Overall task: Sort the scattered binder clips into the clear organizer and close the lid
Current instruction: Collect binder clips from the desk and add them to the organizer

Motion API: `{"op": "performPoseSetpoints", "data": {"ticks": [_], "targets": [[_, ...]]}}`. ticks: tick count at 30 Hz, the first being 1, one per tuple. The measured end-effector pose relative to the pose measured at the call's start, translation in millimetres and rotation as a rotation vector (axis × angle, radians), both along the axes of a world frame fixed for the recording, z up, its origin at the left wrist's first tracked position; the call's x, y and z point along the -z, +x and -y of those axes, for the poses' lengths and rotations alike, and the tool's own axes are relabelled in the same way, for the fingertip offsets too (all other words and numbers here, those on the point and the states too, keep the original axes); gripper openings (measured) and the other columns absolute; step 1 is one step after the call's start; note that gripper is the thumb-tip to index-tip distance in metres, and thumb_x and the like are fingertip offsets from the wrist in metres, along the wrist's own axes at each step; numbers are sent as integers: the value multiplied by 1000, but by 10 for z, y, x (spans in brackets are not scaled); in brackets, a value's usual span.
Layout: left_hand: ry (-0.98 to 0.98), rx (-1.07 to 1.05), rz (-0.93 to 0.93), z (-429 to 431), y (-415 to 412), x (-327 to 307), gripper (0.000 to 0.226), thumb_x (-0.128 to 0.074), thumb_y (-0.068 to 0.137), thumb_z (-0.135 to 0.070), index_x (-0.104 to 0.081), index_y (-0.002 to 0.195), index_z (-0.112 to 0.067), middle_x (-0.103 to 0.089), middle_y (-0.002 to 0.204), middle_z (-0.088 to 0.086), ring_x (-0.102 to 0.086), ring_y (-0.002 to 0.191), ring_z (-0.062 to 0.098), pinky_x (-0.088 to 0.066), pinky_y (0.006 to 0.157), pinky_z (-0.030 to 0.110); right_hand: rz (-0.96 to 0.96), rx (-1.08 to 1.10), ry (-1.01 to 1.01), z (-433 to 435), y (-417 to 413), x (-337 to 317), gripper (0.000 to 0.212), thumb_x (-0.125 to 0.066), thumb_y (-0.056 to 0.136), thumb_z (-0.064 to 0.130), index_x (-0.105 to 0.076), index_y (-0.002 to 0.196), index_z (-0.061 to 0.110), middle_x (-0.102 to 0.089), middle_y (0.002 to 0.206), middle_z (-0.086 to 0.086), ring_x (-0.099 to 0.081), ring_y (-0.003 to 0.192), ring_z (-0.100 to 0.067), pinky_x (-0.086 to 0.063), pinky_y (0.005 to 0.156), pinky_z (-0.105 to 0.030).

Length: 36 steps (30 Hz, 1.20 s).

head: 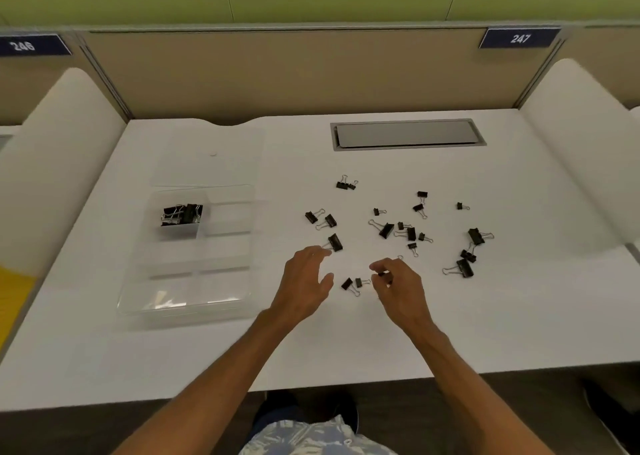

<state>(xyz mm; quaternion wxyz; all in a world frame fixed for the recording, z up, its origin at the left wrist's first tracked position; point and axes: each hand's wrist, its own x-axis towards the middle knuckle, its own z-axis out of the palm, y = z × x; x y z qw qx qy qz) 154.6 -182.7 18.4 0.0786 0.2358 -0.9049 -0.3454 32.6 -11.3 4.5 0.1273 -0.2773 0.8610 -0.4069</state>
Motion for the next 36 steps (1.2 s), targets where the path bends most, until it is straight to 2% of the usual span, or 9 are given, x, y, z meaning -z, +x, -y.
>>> {"op": "performPoseSetpoints", "data": {"ticks": [2,6,12,17,22,26,29,33,36], "targets": [[-3,7,45,1,-93,33,49,-59,93,-26,-46,139,-17,-47,142,2,-42,131,19,-23,107,25,10,25,-17,-79,-23,32,18,-62,92,9,-68,107,16,-67,100,4,-62,86,-9,-55,78,-30],[0,2,157,81,-346,124,60,-62,91,-33,-39,144,-16,-47,140,4,-42,128,23,-29,107,35,39,59,-22,-114,-82,101,18,-62,92,8,-68,107,15,-69,101,3,-63,88,-8,-54,80,-26],[-38,-34,270,277,-753,317,77,-67,86,-41,-30,148,-13,-41,145,10,-36,134,27,-31,108,41,50,76,-37,-77,-99,115,18,-62,92,8,-68,107,16,-67,97,5,-62,87,-6,-51,75,-20],[-187,4,304,351,-940,525,65,-62,89,-46,-40,141,-14,-46,137,8,-41,124,25,-33,99,37,48,86,-26,-49,-130,134,18,-61,93,10,-67,108,16,-68,98,5,-63,87,-6,-52,74,-22],[-242,-7,279,356,-1046,641,52,-59,92,-39,-47,135,-12,-49,132,9,-44,119,26,-36,96,38,42,125,-18,-48,-156,119,18,-61,93,9,-68,108,16,-67,101,6,-63,87,-6,-47,72,-15],[-219,-54,214,341,-1067,655,43,-63,90,-33,-55,125,-10,-54,123,9,-48,111,26,-39,92,38,57,116,-21,-75,-236,126,19,-59,93,7,-68,109,14,-67,102,3,-63,85,-10,-52,70,-23],[-125,-116,131,269,-1055,540,44,-67,87,-34,-57,123,-12,-57,119,6,-52,108,24,-40,92,36,38,88,-27,-89,-384,137,19,-60,92,7,-68,108,14,-67,103,3,-63,85,-11,-52,71,-25],[216,-228,23,116,-996,316,33,-72,84,-32,-56,110,-21,-61,101,-5,-59,94,13,-50,80,29,79,63,-15,-98,-642,174,19,-59,92,8,-67,108,14,-67,103,3,-63,86,-12,-54,74,-29],[426,-323,-42,19,-991,197,33,-76,81,-26,-56,107,-23,-65,97,-7,-62,92,8,-48,72,16,70,35,12,-66,-851,190,19,-59,92,9,-67,109,14,-66,104,3,-63,85,-11,-57,75,-31]]}}
